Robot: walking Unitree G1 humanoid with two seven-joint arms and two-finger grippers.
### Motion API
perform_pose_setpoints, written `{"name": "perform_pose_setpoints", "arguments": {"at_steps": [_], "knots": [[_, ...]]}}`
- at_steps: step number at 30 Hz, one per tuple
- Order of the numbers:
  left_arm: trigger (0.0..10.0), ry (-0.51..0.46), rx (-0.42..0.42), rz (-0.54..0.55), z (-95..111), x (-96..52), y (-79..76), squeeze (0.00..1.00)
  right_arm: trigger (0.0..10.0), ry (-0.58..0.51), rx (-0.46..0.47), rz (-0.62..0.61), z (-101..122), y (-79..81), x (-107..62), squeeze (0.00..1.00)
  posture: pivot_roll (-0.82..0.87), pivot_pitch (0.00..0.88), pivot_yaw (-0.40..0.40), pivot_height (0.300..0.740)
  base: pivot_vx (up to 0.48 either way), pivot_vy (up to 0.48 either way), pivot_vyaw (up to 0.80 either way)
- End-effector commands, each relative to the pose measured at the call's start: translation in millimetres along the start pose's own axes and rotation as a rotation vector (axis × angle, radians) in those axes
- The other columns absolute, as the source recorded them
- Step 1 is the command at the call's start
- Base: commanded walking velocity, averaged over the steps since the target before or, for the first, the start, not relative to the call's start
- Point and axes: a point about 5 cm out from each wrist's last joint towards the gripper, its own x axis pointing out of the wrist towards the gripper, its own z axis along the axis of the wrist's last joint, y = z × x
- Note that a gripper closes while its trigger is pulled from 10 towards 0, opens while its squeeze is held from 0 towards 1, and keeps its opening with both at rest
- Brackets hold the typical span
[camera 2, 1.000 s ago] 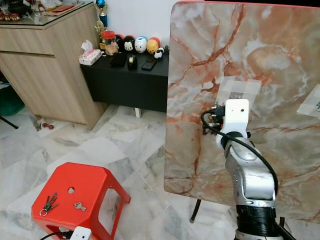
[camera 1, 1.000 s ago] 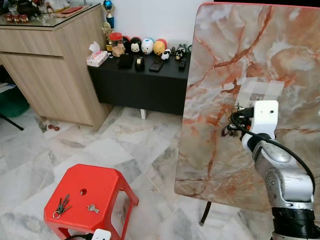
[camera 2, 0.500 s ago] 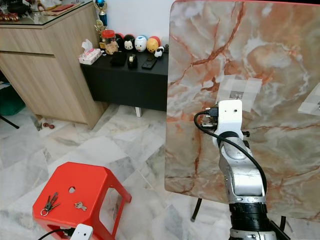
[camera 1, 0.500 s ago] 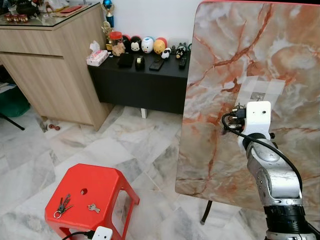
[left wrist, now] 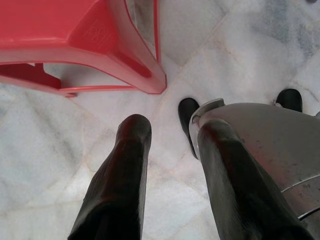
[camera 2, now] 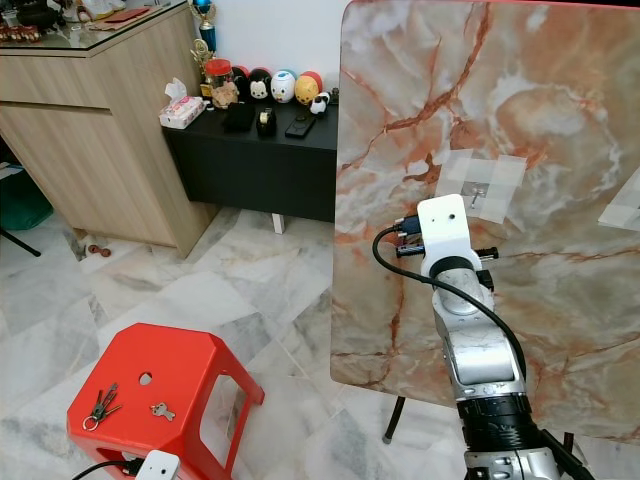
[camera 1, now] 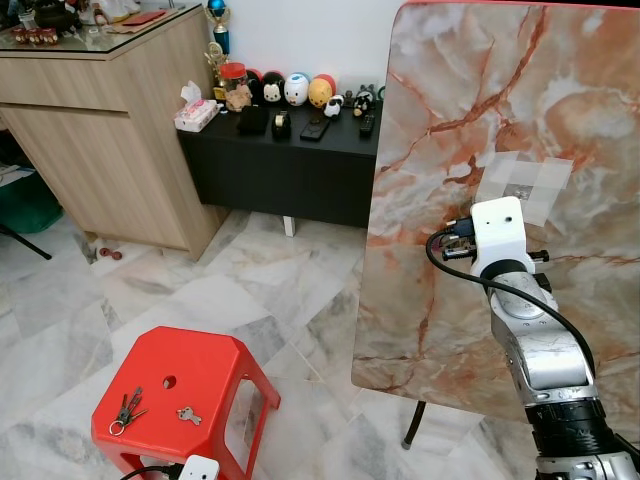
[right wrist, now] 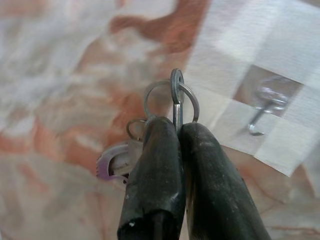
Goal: Hang keys on a hook
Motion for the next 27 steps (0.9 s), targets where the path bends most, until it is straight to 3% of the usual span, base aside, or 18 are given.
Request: {"name": "perform_pose_setpoints", "arguments": {"at_steps": [1, 5, 8, 27], "knots": [[10.0, 0.016, 0.015, -0.003, -5, -1.4, 1.4, 0.00, 10.0, -0.046, 0.063, -0.044, 11, -8.2, 3.3, 0.00, 0.00, 0.000, 0.027, 0.740, 0.000, 0.000, 0.00], [10.0, 0.013, 0.019, -0.003, -3, -0.6, -0.3, 0.00, 10.0, -0.046, 0.168, -0.163, 11, -23.1, 3.9, 0.00, 0.00, 0.000, 0.028, 0.740, 0.000, 0.000, 0.00], [10.0, 0.012, 0.020, -0.003, -3, -0.5, -0.6, 0.00, 10.0, -0.035, 0.213, -0.174, 8, -25.1, 3.5, 0.00, 0.00, 0.000, 0.029, 0.740, 0.000, 0.000, 0.00], [10.0, 0.004, 0.023, -0.003, -2, -0.4, -1.7, 0.00, 10.0, -0.017, 0.223, -0.125, 4, -15.5, 2.4, 0.00, 0.00, 0.000, 0.029, 0.740, 0.000, 0.000, 0.00]]}}
